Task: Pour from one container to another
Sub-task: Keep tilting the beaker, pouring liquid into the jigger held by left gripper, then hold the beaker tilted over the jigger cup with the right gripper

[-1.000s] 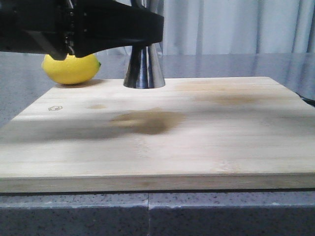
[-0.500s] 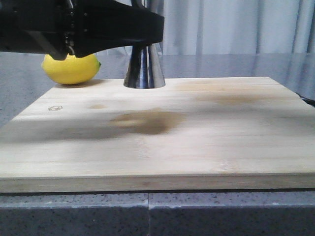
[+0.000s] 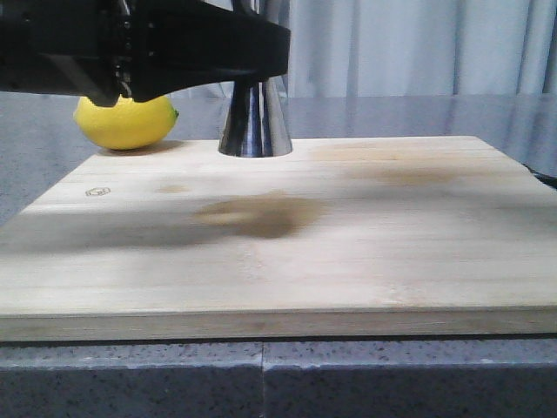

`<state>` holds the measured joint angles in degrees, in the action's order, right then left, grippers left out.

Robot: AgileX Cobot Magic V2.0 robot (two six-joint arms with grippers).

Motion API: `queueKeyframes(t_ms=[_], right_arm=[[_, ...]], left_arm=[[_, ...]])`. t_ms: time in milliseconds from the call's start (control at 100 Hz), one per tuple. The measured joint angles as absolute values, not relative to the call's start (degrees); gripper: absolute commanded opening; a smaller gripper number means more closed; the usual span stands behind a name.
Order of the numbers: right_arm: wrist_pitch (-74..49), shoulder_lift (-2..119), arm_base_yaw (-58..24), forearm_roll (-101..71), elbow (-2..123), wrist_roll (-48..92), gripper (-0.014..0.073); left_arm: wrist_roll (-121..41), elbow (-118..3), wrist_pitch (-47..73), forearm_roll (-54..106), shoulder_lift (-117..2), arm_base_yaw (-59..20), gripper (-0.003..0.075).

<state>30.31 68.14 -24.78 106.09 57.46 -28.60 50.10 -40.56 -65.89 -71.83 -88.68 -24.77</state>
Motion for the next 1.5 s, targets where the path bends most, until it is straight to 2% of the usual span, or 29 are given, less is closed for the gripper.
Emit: queueKeyframes(t_ms=[1500], right_arm=[[29.5, 68.1, -24.8, 106.1, 57.5, -21.7, 0.0164]], left_arm=[[50.1, -40.6, -65.9, -71.9, -88.7, -24.8, -0.0019]])
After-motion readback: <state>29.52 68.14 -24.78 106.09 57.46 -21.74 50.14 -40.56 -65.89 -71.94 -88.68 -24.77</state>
